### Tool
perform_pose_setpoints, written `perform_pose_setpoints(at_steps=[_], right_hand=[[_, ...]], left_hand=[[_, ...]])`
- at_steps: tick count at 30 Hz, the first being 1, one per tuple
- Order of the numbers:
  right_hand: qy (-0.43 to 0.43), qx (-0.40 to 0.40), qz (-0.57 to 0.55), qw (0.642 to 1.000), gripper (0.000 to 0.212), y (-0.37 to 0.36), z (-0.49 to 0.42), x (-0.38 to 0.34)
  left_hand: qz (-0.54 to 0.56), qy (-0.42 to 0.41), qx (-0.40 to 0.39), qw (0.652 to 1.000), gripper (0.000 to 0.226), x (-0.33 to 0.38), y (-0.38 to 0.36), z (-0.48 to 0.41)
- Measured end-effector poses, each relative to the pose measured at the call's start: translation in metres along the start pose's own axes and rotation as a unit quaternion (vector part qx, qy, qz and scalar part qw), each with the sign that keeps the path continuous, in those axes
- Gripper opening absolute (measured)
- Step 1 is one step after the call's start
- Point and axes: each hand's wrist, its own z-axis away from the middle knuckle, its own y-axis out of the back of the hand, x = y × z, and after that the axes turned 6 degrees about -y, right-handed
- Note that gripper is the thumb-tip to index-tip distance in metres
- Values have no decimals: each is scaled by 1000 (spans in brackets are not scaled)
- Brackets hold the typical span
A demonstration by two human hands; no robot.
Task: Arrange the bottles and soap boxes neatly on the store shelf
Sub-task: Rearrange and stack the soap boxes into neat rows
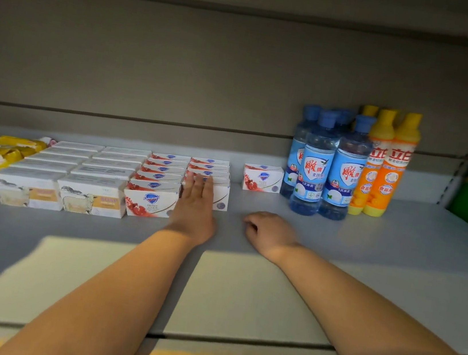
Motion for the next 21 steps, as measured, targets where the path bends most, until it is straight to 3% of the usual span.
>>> perform_pose_setpoints(at_steps=[3,8,12,15,18,21], right_hand=[[-30,-9,-21,999,30,6,11,-3],[-58,4,-50,997,26,13,18,-4],[-81,2,-91,993,24,16,18,-4],[-83,-3,-109,991,25,16,17,-2],[-78,15,-178,981,36,15,15,3],[-47,38,-332,941,64,15,18,5]], left_hand=[[-59,14,5,998,76,8,-1,-3],[-170,-19,81,982,69,10,-3,-1],[-179,-43,114,976,47,7,-3,-2],[-181,-64,97,977,43,1,-2,-5],[-116,-75,113,984,39,1,4,-3],[58,-79,131,987,32,13,11,4]])
